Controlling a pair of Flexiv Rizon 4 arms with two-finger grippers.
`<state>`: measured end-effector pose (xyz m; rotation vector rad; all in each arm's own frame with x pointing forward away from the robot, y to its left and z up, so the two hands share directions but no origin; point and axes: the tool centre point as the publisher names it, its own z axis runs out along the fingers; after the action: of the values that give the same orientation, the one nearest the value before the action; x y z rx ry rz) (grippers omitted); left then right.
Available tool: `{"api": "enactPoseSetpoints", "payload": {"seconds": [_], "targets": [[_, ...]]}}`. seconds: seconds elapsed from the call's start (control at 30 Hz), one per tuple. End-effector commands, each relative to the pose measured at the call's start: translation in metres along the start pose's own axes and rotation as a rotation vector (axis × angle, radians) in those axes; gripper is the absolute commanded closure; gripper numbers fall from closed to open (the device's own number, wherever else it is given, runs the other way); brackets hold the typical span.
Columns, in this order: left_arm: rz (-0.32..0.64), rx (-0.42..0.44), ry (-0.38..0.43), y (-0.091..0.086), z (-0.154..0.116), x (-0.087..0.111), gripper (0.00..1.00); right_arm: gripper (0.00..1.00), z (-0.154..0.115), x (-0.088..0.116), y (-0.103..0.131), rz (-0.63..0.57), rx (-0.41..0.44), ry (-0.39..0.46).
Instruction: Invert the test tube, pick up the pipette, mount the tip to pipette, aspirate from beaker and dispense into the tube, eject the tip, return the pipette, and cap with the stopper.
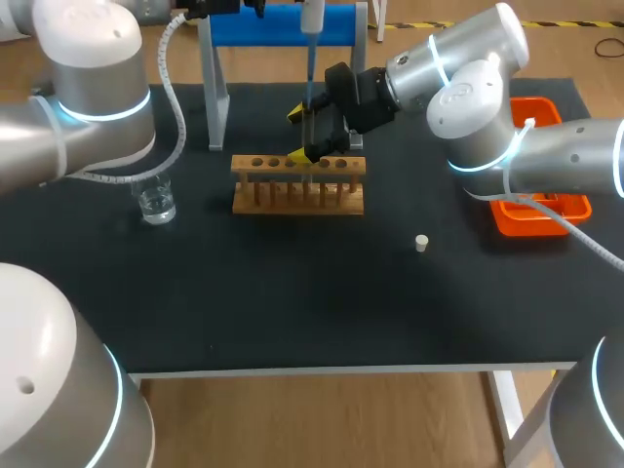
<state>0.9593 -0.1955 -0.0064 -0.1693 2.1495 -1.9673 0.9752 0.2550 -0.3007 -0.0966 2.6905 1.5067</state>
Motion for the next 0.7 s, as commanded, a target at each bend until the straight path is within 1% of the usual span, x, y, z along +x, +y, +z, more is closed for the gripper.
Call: {"api": "enactPoseSetpoints", "payload": {"seconds": [0.03,0.7], "targets": [[0.000,0.007,0.000,0.003,0.002,-0.001,1.00,0.00,-0.001,-0.001,0.000,0.000,0.002,0.004],[-0.021,-0.016,-0.005,0.018,0.002,-0.005,1.00,0.00,-0.001,-0.001,0.000,0.000,0.002,0.004]]}}
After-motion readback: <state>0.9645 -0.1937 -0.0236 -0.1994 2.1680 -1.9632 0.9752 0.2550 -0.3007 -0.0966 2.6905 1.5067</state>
